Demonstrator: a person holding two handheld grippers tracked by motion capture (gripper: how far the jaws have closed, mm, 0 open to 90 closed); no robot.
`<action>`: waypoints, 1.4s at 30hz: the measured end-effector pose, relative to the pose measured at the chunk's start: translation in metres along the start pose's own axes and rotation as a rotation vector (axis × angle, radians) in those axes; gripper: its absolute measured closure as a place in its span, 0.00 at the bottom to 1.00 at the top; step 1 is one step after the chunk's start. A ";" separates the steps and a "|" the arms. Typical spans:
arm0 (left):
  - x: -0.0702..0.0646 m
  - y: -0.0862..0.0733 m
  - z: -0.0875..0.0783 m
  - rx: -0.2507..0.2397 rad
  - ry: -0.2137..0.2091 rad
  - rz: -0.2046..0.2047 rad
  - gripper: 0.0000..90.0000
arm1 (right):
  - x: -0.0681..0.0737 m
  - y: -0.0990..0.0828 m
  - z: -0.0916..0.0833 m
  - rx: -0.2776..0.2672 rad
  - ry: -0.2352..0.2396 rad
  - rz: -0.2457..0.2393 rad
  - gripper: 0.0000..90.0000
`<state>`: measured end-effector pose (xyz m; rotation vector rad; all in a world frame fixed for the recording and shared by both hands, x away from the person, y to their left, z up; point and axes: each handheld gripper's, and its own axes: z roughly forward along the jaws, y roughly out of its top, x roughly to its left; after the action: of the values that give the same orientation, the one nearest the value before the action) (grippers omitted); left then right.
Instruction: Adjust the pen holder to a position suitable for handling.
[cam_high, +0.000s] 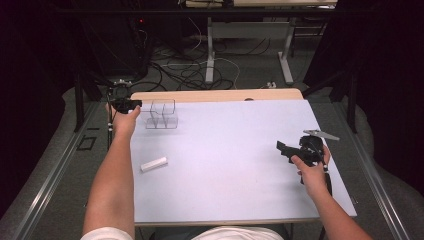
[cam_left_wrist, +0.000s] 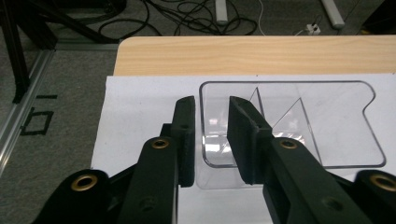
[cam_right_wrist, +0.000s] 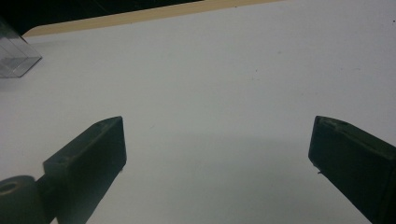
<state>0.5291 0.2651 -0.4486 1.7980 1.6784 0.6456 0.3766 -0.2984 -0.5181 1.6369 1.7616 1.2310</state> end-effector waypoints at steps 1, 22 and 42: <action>0.000 0.000 0.001 0.001 -0.004 -0.002 0.82 | 0.000 0.000 0.000 0.000 0.000 0.000 0.04; 0.000 -0.011 0.014 0.036 0.015 0.008 0.97 | 0.002 -0.001 0.001 0.008 0.011 0.007 0.05; -0.005 -0.012 0.009 0.064 0.008 -0.052 0.99 | 0.004 -0.002 0.003 0.017 0.022 -0.002 0.05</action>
<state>0.5264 0.2594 -0.4634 1.7910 1.7638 0.5837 0.3768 -0.2932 -0.5198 1.6359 1.7911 1.2412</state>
